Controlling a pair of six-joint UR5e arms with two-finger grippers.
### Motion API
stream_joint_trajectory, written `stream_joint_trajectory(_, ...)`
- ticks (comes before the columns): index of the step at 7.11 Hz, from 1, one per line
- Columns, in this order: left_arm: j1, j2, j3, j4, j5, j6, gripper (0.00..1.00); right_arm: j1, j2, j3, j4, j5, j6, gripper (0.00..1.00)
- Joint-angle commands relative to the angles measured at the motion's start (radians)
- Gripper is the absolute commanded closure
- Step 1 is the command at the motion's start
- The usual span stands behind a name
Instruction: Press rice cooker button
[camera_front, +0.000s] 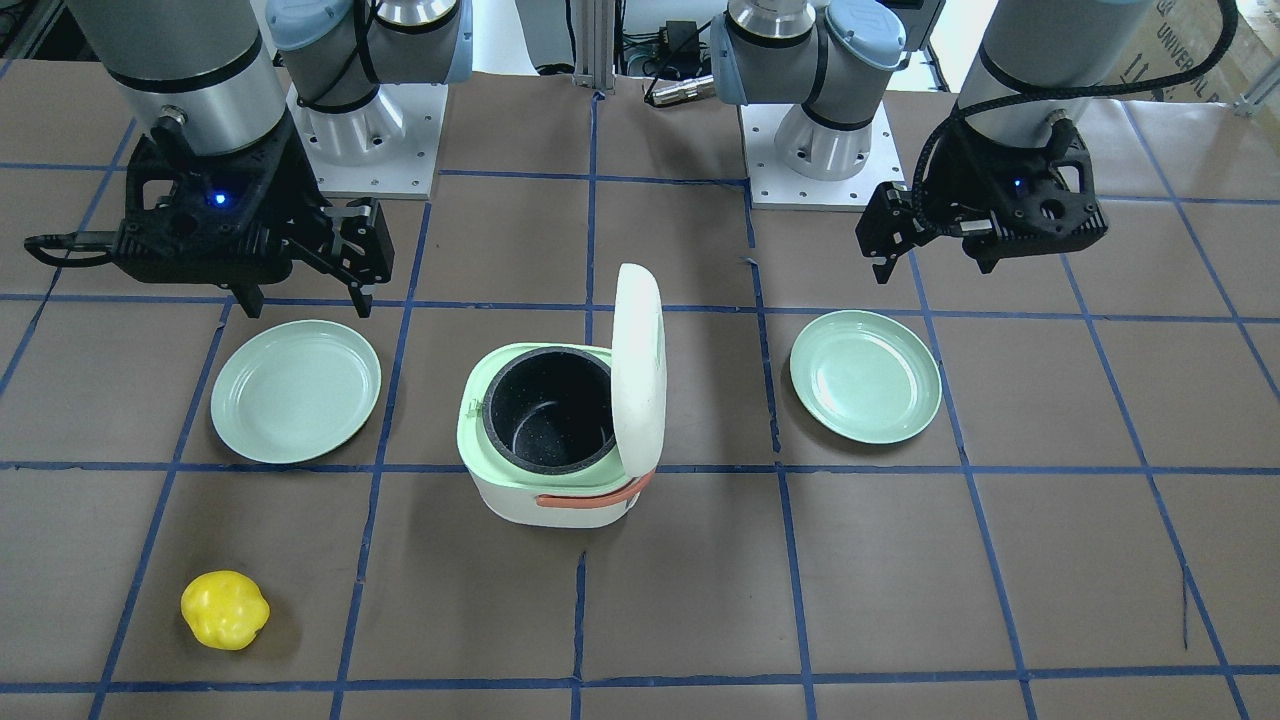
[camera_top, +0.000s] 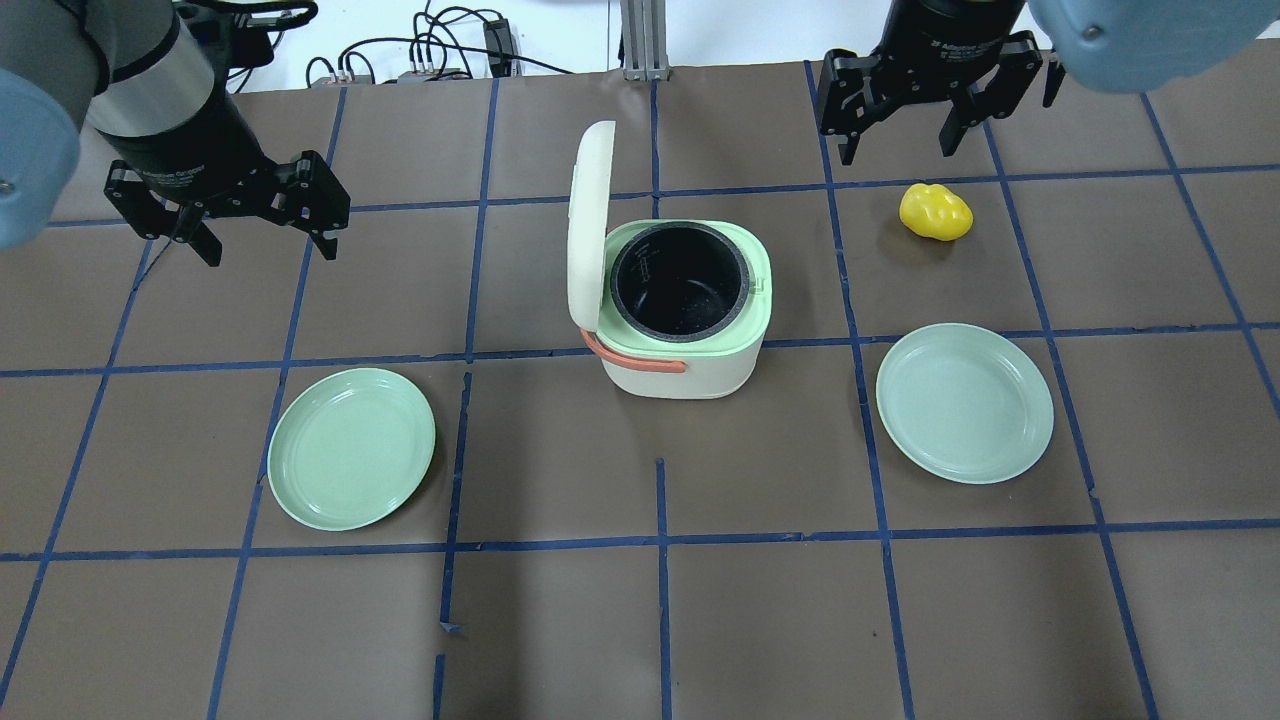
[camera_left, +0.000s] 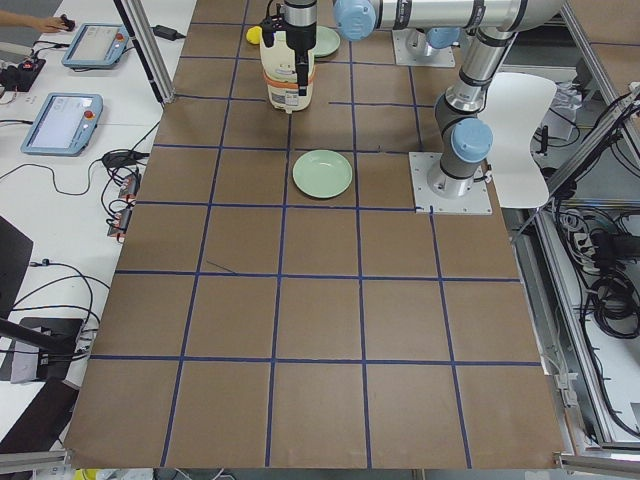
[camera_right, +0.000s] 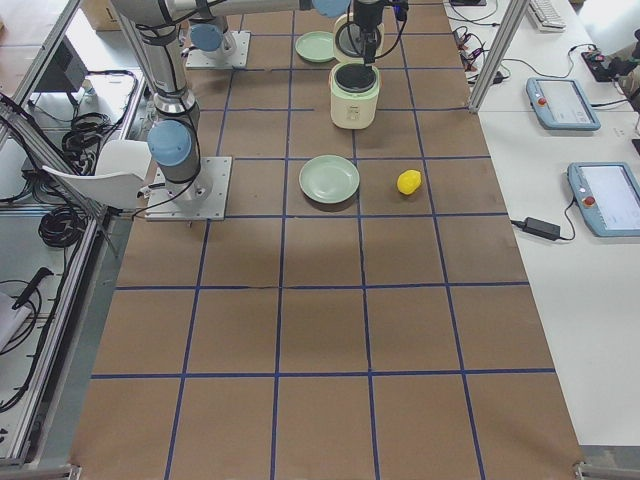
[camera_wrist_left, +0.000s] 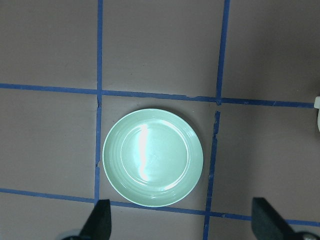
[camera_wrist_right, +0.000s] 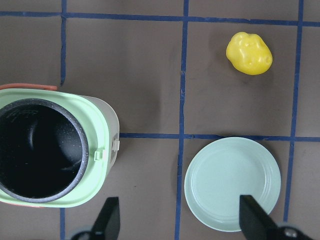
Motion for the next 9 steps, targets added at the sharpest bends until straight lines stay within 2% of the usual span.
stream_joint_trajectory(1,0.000,0.000,0.000,0.001,-0.001,0.000,0.00,-0.033,-0.016,0.019,0.009,0.003,-0.040,0.00)
stream_joint_trajectory(5,0.000,0.000,0.000,-0.001,-0.001,0.000,0.00,-0.030,-0.044,0.103,-0.007,0.021,-0.029,0.00)
stream_joint_trajectory(9,0.000,0.000,0.000,0.001,-0.001,0.000,0.00,-0.030,-0.044,0.086,-0.010,0.021,-0.030,0.00)
